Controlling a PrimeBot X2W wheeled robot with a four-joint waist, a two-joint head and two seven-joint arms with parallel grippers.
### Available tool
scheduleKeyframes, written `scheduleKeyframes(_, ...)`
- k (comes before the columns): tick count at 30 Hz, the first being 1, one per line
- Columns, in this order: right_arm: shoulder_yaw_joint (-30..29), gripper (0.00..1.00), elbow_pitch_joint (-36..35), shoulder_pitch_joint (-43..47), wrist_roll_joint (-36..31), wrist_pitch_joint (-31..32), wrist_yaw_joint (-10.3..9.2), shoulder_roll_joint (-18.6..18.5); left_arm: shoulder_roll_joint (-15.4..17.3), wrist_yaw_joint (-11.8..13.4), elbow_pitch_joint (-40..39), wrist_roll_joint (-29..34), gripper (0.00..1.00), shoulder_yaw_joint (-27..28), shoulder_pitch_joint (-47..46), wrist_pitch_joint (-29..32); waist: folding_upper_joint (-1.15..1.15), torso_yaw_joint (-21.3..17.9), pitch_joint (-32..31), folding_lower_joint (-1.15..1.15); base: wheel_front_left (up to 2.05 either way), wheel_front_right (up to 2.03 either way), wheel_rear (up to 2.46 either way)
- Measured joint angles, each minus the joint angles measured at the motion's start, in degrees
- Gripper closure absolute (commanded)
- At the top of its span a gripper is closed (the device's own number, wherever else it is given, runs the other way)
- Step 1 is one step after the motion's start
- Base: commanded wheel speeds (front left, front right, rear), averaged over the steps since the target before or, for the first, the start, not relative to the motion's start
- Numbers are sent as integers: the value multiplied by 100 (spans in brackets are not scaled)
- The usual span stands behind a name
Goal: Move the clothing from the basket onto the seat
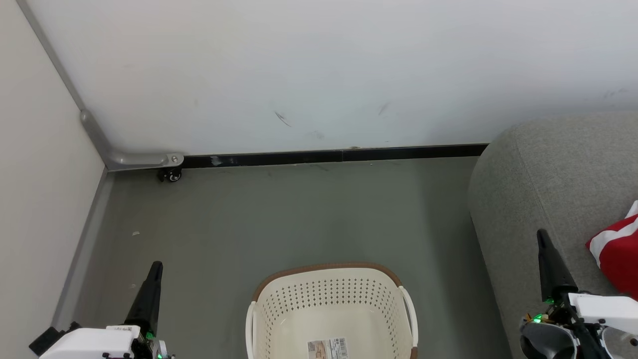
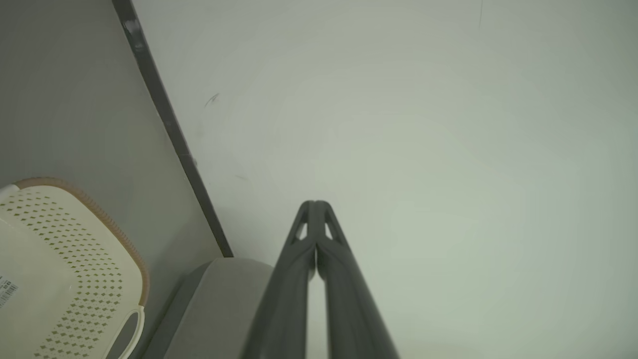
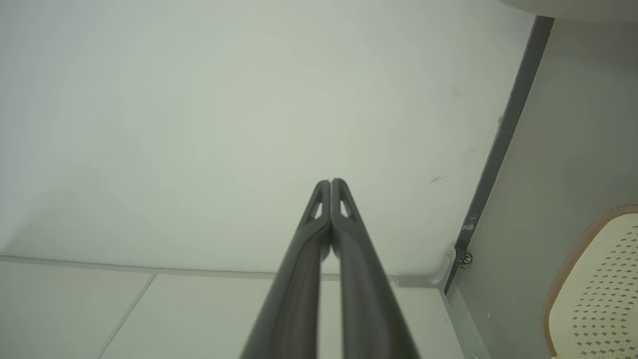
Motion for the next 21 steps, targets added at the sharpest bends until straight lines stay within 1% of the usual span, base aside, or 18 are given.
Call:
scheduleKeyframes(3,-19,100,-4,-1,182,1,0,-1,-27,-66,13,-144,100,48,-28,48,0,4,3,0,0,0,0)
scheduleKeyframes(21,-31,100,-4,-1,212,16,0,-1,-27,-75,99,-144,100,60,-85,48,0,5,2,-1,0,0,0)
